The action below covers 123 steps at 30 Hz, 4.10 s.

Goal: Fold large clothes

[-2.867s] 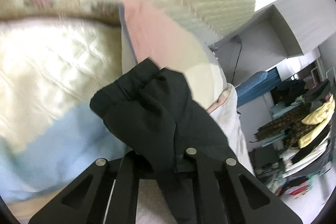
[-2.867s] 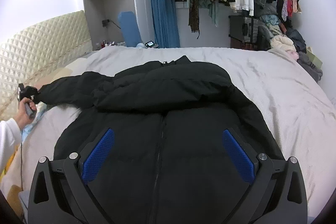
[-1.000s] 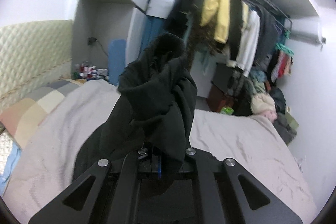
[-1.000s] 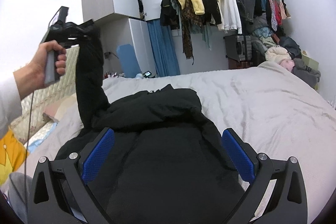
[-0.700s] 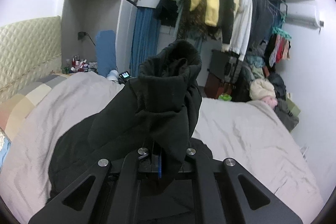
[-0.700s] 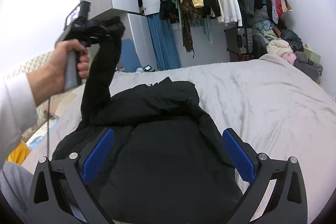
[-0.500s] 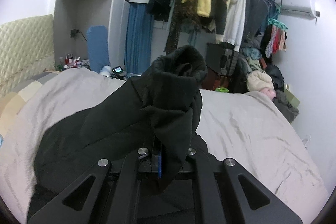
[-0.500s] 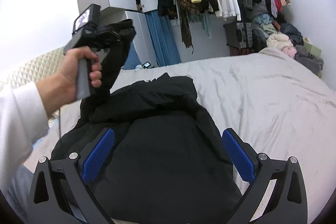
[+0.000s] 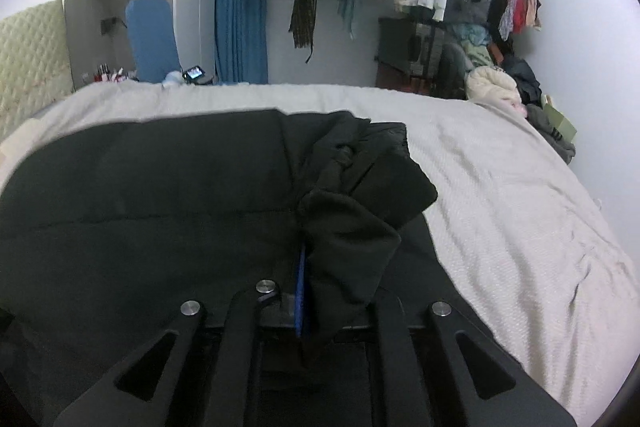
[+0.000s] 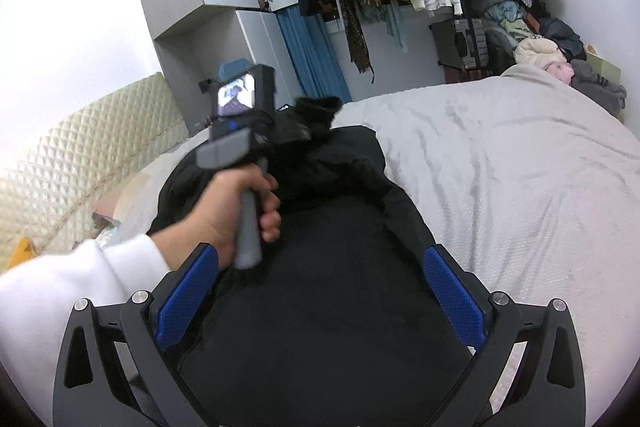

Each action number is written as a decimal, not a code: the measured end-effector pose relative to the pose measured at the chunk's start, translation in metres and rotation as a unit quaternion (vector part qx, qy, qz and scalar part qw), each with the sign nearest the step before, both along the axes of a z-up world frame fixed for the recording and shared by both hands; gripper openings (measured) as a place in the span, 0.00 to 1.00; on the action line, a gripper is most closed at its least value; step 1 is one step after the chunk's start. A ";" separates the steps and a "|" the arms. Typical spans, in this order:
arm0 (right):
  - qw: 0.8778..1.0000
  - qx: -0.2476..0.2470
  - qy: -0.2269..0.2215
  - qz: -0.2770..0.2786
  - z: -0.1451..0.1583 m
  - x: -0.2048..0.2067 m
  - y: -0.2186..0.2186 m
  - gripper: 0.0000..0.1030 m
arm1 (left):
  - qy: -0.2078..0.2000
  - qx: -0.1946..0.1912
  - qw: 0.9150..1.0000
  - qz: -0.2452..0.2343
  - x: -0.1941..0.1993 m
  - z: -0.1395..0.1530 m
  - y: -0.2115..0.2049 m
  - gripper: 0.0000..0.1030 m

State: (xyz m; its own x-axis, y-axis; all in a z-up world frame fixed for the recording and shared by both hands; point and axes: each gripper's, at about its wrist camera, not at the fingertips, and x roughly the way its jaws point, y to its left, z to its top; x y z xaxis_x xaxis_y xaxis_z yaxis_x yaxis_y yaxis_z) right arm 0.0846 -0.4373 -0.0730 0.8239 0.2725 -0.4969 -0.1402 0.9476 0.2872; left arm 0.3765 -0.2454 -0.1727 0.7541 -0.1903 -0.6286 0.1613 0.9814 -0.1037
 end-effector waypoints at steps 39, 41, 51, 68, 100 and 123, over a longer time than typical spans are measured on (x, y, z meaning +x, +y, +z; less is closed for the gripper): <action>0.992 -0.061 -0.109 0.032 0.069 0.159 0.111 0.98 | -0.069 -0.010 0.993 0.094 -0.077 0.128 0.257 0.82; 0.991 -0.076 -0.103 0.044 0.057 0.179 0.124 0.94 | -0.063 -0.004 0.994 0.094 -0.064 0.115 0.266 0.82; 0.993 -0.106 -0.022 0.042 -0.027 0.264 0.134 0.53 | -0.002 0.013 0.997 0.081 0.016 0.030 0.278 0.82; 0.992 -0.108 0.017 0.059 -0.079 0.307 0.139 0.50 | 0.012 0.040 0.997 0.069 0.058 -0.030 0.264 0.83; 0.986 -0.121 0.109 0.042 -0.053 0.229 0.038 0.74 | 0.076 0.063 0.987 0.127 -0.047 -0.029 0.340 0.83; 0.988 -0.127 0.077 -0.037 -0.073 0.255 0.007 0.83 | 0.094 0.030 0.977 0.192 -0.015 -0.056 0.394 0.83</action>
State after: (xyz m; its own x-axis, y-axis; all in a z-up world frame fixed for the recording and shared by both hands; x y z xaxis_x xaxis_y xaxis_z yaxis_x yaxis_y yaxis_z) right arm 0.3398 -0.4299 -0.1464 0.7458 0.0642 -0.6631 -0.0412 0.9979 0.0504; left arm 0.3617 0.1490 -0.2286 0.6334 0.1243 -0.7638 -0.2353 0.9712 -0.0372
